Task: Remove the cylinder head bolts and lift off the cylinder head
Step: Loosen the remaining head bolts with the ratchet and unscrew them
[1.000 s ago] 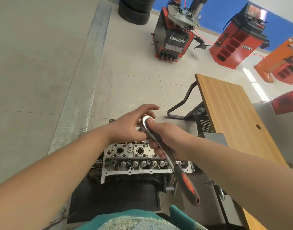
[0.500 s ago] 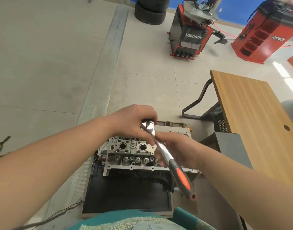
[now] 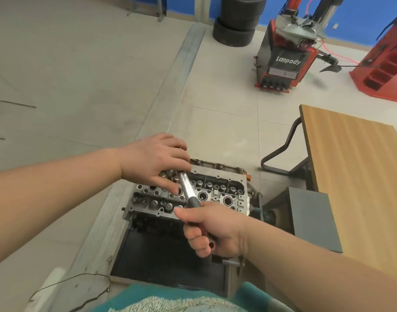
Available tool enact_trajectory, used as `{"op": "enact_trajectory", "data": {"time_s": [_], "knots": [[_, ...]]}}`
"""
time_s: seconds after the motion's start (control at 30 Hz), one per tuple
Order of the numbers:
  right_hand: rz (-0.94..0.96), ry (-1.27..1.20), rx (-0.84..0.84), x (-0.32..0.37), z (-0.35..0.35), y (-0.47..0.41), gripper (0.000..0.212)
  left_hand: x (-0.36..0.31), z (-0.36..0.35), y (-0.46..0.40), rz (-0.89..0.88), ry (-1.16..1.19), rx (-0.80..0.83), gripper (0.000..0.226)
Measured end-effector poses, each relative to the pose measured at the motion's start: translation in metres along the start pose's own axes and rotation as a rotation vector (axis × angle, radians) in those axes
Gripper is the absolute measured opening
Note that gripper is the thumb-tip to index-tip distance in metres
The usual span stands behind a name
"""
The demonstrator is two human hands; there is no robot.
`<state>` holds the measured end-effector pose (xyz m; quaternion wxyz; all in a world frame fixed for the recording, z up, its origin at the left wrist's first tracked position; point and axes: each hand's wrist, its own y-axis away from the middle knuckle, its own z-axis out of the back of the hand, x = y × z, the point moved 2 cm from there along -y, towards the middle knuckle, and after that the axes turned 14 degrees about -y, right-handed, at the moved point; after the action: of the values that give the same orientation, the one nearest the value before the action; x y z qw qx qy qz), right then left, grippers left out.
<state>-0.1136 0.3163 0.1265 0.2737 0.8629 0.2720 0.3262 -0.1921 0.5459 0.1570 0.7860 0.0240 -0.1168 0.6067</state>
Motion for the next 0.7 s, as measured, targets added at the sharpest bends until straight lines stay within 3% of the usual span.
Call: {"op": "enact_trajectory", "data": {"time_s": [0.37,0.7], "knots": [[-0.115,0.152,-0.064,0.023,0.003,0.013,0.026,-0.019,0.0,-0.009,0.087,-0.129,-0.1,0.051],[-0.187,0.225,-0.08,0.037,0.003,0.017,0.027,-0.02,-0.001,-0.011,0.155,-0.103,-0.096,0.056]]}}
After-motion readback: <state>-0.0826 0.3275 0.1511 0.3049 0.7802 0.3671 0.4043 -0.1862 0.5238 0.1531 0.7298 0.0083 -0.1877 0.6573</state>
